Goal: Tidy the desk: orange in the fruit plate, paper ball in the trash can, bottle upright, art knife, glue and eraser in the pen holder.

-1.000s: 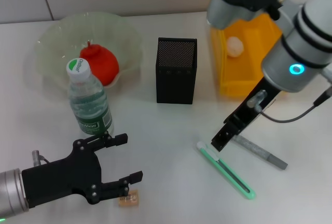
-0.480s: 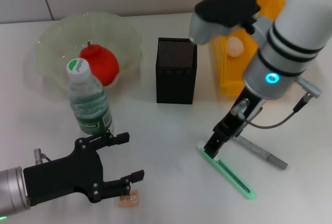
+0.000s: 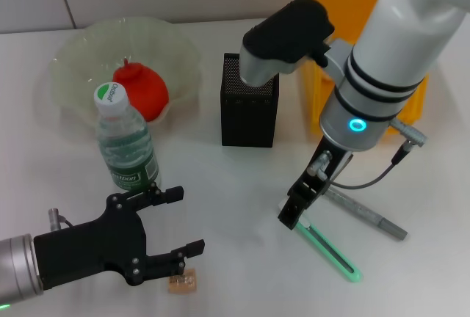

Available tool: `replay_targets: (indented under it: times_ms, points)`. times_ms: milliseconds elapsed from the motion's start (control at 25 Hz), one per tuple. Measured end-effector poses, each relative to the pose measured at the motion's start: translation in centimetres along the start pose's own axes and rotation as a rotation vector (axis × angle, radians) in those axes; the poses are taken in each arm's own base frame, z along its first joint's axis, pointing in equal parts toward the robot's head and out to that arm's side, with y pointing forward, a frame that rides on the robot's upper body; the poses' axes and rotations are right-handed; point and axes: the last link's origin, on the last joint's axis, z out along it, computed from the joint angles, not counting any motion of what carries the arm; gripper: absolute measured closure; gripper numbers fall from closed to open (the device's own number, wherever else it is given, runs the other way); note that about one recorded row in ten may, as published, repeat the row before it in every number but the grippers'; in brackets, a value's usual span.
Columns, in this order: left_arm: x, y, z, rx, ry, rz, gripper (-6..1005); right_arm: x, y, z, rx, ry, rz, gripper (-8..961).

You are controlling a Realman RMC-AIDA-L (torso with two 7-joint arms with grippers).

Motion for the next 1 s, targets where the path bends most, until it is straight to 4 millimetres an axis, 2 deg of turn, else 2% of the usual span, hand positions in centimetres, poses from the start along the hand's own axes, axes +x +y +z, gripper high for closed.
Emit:
replay_targets:
  times_ms: [1000]
  points:
    - [-0.1, 0.1, -0.1, 0.003, -0.001, -0.002, 191, -0.2, 0.4, 2.1, 0.015, -0.019, -0.03, 138]
